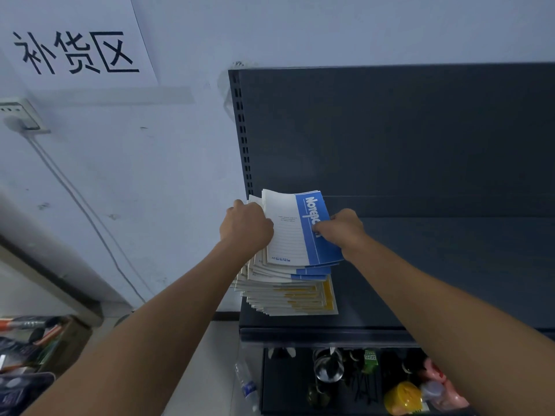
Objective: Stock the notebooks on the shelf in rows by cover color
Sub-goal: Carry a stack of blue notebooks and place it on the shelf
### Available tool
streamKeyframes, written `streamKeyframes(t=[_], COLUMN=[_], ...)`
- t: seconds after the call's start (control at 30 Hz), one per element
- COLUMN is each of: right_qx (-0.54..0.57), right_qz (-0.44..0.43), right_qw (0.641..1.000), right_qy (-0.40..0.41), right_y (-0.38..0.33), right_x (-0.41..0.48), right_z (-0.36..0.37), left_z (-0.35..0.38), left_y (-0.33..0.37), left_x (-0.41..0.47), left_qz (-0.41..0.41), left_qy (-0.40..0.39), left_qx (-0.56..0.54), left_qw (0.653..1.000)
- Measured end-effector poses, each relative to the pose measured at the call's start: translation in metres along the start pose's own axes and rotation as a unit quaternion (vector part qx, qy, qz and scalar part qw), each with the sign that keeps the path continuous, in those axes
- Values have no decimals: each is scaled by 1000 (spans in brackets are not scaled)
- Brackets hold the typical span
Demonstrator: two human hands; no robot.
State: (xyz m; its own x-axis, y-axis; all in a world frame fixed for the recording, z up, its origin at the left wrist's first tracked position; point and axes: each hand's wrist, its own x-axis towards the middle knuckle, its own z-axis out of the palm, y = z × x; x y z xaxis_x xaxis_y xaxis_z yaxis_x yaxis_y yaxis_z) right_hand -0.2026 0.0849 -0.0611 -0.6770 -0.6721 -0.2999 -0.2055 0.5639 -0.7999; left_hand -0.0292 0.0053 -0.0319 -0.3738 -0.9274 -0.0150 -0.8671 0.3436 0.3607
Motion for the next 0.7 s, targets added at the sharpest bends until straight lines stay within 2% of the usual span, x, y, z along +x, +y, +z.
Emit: streamKeyframes(t=[0.2,0.43,0.7], right_qx=[-2,-68,-44], right_qz=[0,-29,-58], right_qw=[1000,997,997], right_qy=[-26,12,8], right_y=[1,-2,-12], right_x=[3,1,3], right_z=[4,3,8], left_z=[-4,-18,-29], left_y=[16,28,26], left_x=[2,7,13], left_qz=[-13,-94,-77], left_qy=[-22,-29,-22], left_qx=[-75,-173,-158], left_qw=[997,980,984])
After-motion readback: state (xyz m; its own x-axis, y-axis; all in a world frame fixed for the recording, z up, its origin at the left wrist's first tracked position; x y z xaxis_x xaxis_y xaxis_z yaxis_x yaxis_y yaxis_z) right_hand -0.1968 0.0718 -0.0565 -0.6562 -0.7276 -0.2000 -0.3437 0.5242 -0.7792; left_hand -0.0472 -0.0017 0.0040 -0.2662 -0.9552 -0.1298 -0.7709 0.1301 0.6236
